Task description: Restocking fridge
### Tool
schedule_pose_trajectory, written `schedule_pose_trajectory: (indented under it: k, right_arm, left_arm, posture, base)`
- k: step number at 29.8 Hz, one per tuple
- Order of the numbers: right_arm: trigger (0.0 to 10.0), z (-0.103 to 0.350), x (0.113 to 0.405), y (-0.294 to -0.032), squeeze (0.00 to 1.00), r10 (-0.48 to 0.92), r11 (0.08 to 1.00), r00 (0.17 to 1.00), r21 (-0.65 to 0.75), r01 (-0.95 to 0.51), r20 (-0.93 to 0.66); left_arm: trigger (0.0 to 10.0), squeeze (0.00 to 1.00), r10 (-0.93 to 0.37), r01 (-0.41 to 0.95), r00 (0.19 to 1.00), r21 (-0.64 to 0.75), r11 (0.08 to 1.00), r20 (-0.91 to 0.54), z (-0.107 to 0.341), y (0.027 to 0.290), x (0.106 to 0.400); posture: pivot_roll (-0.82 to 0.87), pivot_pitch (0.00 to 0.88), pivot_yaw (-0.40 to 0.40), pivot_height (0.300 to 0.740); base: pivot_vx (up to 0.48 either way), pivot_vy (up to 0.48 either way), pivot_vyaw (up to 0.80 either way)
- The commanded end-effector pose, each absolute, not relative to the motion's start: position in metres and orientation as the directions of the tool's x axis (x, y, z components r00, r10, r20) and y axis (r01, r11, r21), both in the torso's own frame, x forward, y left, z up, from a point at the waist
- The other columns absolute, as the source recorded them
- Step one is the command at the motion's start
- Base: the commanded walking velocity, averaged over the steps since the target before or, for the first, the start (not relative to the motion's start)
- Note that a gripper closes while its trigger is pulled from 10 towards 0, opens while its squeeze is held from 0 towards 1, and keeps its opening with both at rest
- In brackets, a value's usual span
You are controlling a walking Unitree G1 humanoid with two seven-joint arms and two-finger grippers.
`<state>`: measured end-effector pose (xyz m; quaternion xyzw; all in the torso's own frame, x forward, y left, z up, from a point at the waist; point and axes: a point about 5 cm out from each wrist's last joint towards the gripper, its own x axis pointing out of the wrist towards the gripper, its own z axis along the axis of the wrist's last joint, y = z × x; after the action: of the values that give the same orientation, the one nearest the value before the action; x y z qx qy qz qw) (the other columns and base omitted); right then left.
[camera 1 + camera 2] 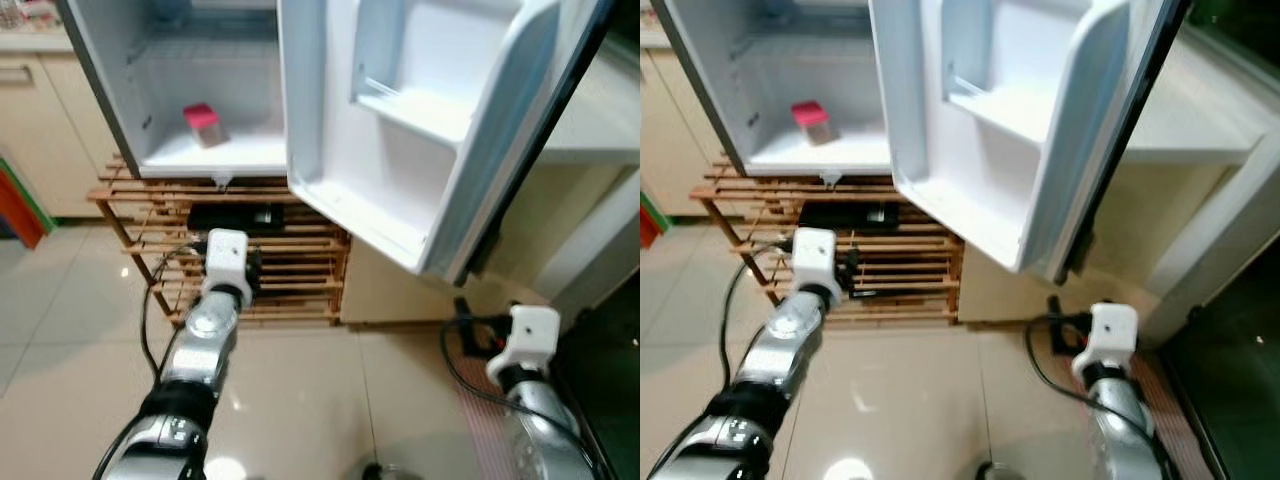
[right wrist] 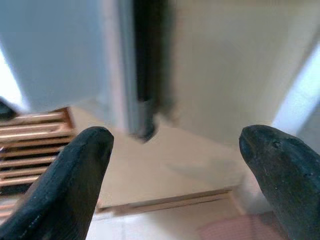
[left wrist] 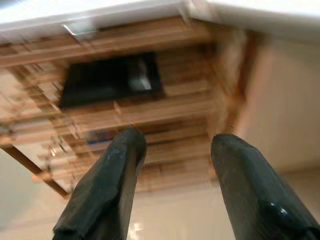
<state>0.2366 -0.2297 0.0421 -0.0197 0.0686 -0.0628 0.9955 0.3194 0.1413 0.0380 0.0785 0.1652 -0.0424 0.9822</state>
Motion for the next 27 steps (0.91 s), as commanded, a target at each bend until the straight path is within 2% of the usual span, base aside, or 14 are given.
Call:
schedule_pose_trajectory:
  k: [1, 5, 8, 9, 11, 13, 14, 15, 16, 18, 21, 27]
  right_arm:
    - [10.0, 0.052, 0.245, -0.247, 0.0, -0.19, 0.98, 0.977, -0.074, 0.184, -0.095]
    - [10.0, 0.062, 0.251, -0.27, 0.0, -0.258, 0.961, 0.964, -0.124, 0.249, -0.064]
    - [10.0, 0.064, 0.253, -0.281, 0.0, -0.291, 0.948, 0.955, -0.155, 0.28, -0.06]
    - [10.0, 0.065, 0.255, -0.288, 0.0, -0.312, 0.938, 0.948, -0.18, 0.297, -0.058]
    - [10.0, 0.065, 0.256, -0.291, 0.0, -0.32, 0.933, 0.946, -0.192, 0.304, -0.058]
    - [10.0, 0.067, 0.259, -0.3, 0.0, -0.332, 0.922, 0.942, -0.229, 0.312, -0.056]
    - [10.0, 0.067, 0.259, -0.3, 0.0, -0.332, 0.922, 0.942, -0.229, 0.312, -0.056]
    - [10.0, 0.067, 0.26, -0.308, 0.0, -0.347, 0.909, 0.936, -0.267, 0.318, -0.065]
    - [10.0, 0.067, 0.26, -0.308, 0.0, -0.347, 0.909, 0.936, -0.267, 0.318, -0.065]
    - [10.0, 0.069, 0.262, -0.33, 0.0, -0.382, 0.879, 0.92, -0.34, 0.333, -0.089]
    - [10.0, 0.079, 0.267, -0.34, 0.0, -0.412, 0.862, 0.909, -0.351, 0.366, -0.066]
    - [10.0, 0.094, 0.278, -0.35, 0.0, -0.449, 0.84, 0.893, -0.353, 0.412, -0.027]
  left_arm:
    - [10.0, 0.0, -0.096, 0.182, 0.914, 0.188, 0.965, -0.395, 0.025, 0.133, 0.315]
    - [10.0, 0.0, -0.123, 0.296, 0.834, 0.249, 0.922, -0.537, -0.006, 0.133, 0.292]
    - [10.0, 0.0, -0.088, 0.32, 0.772, 0.266, 0.909, -0.629, -0.027, 0.145, 0.273]
    - [10.0, 0.0, -0.059, 0.343, 0.718, 0.279, 0.897, -0.693, -0.04, 0.156, 0.258]
    - [10.0, 0.0, -0.049, 0.356, 0.695, 0.285, 0.89, -0.717, -0.045, 0.16, 0.252]
    - [10.0, 0.0, -0.006, 0.387, 0.64, 0.316, 0.867, -0.768, -0.057, 0.177, 0.233]
    - [10.0, 0.0, -0.006, 0.387, 0.64, 0.316, 0.867, -0.768, -0.057, 0.177, 0.233]
    - [10.0, 0.0, 0.051, 0.419, 0.604, 0.371, 0.828, -0.795, -0.064, 0.193, 0.22]
    - [10.0, 0.0, 0.051, 0.419, 0.604, 0.371, 0.828, -0.795, -0.064, 0.193, 0.22]
    - [10.0, 0.0, 0.157, 0.448, 0.5, 0.409, 0.795, -0.852, -0.077, 0.228, 0.184]
    - [10.0, 0.0, 0.173, 0.442, 0.466, 0.398, 0.804, -0.868, -0.081, 0.237, 0.172]
    - [10.0, 0.0, 0.16, 0.441, 0.463, 0.384, 0.811, -0.872, -0.083, 0.236, 0.168]
  posture:
    - [0.02, 0.057, -0.001, 0.74]
    - [0.02, 0.086, -0.002, 0.74]
    - [0.02, 0.108, -0.005, 0.74]
    - [0.03, 0.121, -0.007, 0.74]
    - [0.03, 0.126, -0.007, 0.74]
    - [0.04, 0.154, -0.01, 0.74]
    - [0.04, 0.154, -0.01, 0.74]
    - [0.04, 0.162, -0.01, 0.74]
    - [0.04, 0.162, -0.01, 0.74]
    - [0.06, 0.191, -0.009, 0.74]
    - [0.06, 0.206, -0.007, 0.74]
    - [0.06, 0.215, -0.009, 0.74]
  base:
    - [0.0, 0.0, 0.0]
    - [0.0, 0.0, 0.0]
    - [0.0, 0.0, 0.0]
    - [0.0, 0.0, 0.0]
    - [0.0, 0.0, 0.0]
    - [0.0, 0.0, 0.0]
    - [0.0, 0.0, 0.0]
    - [0.0, 0.0, 0.0]
    - [0.0, 0.0, 0.0]
    - [0.0, 0.0, 0.0]
    - [0.0, 0.0, 0.0]
    - [0.0, 0.0, 0.0]
